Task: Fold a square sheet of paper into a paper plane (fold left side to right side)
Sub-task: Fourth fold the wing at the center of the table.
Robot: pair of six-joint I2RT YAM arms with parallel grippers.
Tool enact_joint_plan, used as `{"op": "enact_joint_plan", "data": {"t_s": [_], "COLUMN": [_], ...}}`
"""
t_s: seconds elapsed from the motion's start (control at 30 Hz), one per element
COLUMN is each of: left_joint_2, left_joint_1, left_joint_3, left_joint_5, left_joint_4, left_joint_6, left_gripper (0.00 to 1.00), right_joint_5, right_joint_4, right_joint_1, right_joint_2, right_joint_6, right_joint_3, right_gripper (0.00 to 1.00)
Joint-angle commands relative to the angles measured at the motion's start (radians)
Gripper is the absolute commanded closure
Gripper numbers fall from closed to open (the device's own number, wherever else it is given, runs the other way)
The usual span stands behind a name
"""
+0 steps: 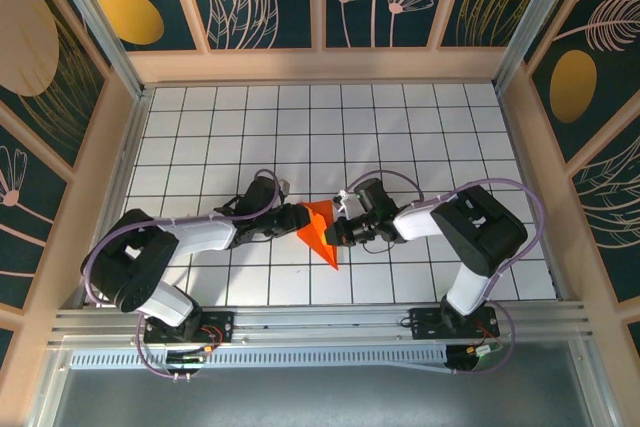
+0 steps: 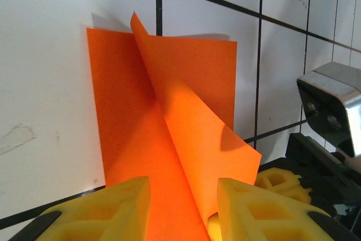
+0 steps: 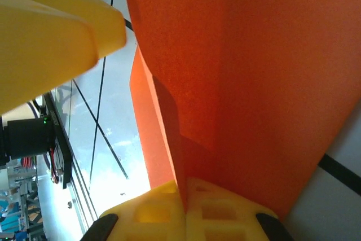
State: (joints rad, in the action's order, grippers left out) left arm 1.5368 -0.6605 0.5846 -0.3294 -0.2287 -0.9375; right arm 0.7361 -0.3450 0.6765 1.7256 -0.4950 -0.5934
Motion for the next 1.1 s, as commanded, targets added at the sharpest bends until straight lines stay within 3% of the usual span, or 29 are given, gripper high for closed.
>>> {"op": "enact_joint_plan", "data": {"t_s": [0.0, 0.8, 1.07], "left_joint_2": [0.032, 0.156, 0.171], "left_joint_1": [-0.011, -0.043, -0.045], "left_joint_3": [0.029, 0.097, 0.1], "left_joint_5": [-0.026, 0.0, 0.027], "left_joint_4": [-0.044, 0.003, 0.048], "left_joint_6": [-0.014, 0.003, 0.022], "left_gripper": [0.63, 0.61, 0.61], "right_joint_5": [0.029, 0.023, 0.023], "right_joint_4": [-0.04, -0.022, -0.016], "right_joint_1": [-0.01, -0.011, -0.012], "right_joint_2": [-0.007, 0.026, 0.0], "right_joint_6": [-0.016, -0.007, -0.01], "right_joint_3": [0.012, -0.004, -0.014], "right_gripper": [1.0, 1.0, 0.92]}}
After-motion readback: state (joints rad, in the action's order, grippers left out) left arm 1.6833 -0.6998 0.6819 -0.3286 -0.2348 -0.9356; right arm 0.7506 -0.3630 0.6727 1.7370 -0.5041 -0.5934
